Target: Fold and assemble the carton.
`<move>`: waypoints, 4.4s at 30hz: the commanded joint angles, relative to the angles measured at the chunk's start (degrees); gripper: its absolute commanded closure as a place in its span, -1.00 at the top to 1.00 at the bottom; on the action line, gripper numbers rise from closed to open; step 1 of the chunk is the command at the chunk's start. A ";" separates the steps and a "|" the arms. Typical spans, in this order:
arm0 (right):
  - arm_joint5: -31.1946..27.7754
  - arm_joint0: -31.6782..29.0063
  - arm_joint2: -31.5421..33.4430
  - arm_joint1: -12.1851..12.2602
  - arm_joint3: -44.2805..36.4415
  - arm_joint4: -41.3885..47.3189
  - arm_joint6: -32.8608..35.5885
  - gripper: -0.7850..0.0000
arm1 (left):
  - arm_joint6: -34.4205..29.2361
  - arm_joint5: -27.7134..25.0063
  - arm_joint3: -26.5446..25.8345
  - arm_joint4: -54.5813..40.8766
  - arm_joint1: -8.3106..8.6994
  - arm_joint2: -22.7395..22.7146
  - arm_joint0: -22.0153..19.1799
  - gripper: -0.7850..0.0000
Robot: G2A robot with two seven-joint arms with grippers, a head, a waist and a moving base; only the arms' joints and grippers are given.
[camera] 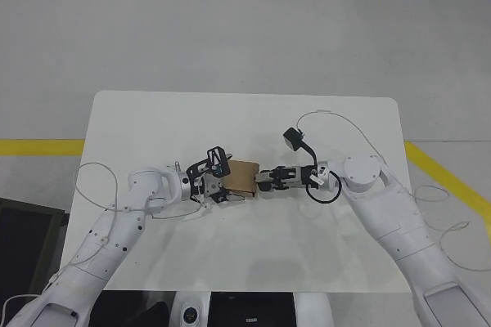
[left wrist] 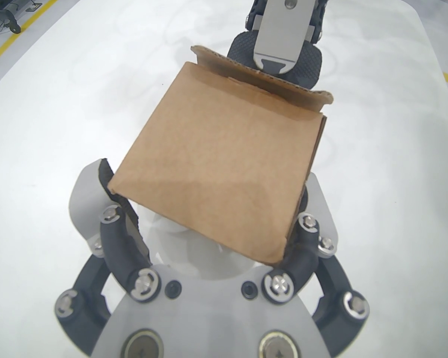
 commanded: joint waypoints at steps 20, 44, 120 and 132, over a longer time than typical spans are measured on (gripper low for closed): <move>3.42 0.05 0.74 0.61 -0.69 -4.40 -0.70 -0.76 | 0.10 -0.32 0.32 0.17 -0.06 -0.13 0.02 1.00; 5.34 2.19 -1.99 -0.04 -2.90 -6.87 -0.41 -0.91 | 0.18 -0.48 -0.16 0.40 -0.17 0.00 0.17 1.00; -18.91 -4.19 9.52 3.37 -6.14 -9.59 -6.71 1.00 | -3.22 -6.37 -9.98 -12.51 3.57 -15.26 9.16 1.00; -29.27 -4.74 14.62 4.34 -7.88 -20.20 -19.55 1.00 | -7.35 -4.24 -1.50 -17.32 3.81 -17.95 -0.19 1.00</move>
